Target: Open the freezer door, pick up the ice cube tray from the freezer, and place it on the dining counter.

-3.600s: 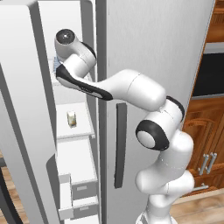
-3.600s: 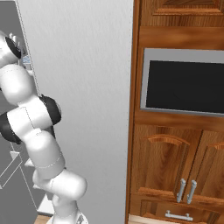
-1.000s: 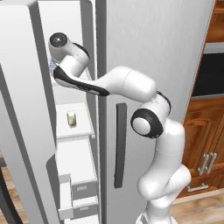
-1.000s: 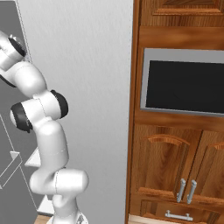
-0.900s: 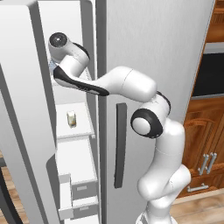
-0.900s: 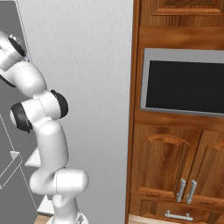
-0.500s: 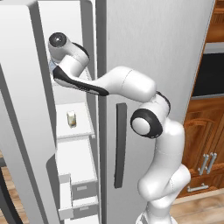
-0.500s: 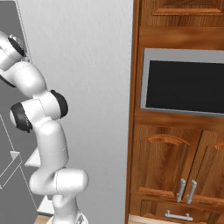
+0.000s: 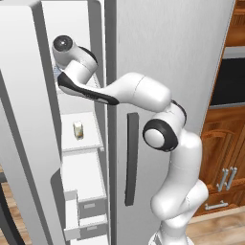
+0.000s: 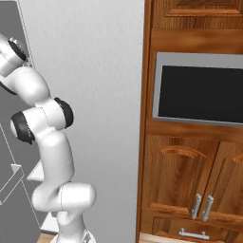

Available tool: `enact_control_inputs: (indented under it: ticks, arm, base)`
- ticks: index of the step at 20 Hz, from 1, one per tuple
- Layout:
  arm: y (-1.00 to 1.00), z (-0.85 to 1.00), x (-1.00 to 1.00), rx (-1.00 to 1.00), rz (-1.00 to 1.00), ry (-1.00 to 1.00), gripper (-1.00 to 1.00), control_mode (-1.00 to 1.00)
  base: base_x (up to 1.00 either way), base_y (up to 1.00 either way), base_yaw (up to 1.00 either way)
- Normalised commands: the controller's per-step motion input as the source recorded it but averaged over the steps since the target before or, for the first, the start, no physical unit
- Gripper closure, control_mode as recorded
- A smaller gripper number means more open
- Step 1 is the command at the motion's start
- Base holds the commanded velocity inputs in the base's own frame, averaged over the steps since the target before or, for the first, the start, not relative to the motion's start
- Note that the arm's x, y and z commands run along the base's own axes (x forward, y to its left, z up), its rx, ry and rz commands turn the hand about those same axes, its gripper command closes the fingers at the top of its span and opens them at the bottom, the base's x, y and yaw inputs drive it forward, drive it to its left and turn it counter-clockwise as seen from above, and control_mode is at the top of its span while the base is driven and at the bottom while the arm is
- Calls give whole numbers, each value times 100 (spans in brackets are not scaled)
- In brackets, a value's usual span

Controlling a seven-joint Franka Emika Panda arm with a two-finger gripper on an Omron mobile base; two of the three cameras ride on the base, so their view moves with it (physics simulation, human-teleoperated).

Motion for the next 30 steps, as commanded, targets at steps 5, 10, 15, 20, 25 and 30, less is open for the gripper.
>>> enact_control_inputs:
  ticks: [5,10,15,20,25,30]
  arm:
    - [0,0,-34,0,0,-2,100,-100]
    - [-2,0,-55,0,0,-1,100,-100]
    - [-23,0,-57,0,0,-5,100,-100]
    - [-41,0,-43,0,0,-9,100,-100]
    - [-26,0,-38,0,2,-7,100,-100]
    - [-4,0,-22,0,9,-5,100,-100]
  base:
    - [0,0,0]
    - [0,0,0]
    - [0,0,0]
    - [0,0,0]
    - [0,0,0]
    - [0,0,0]
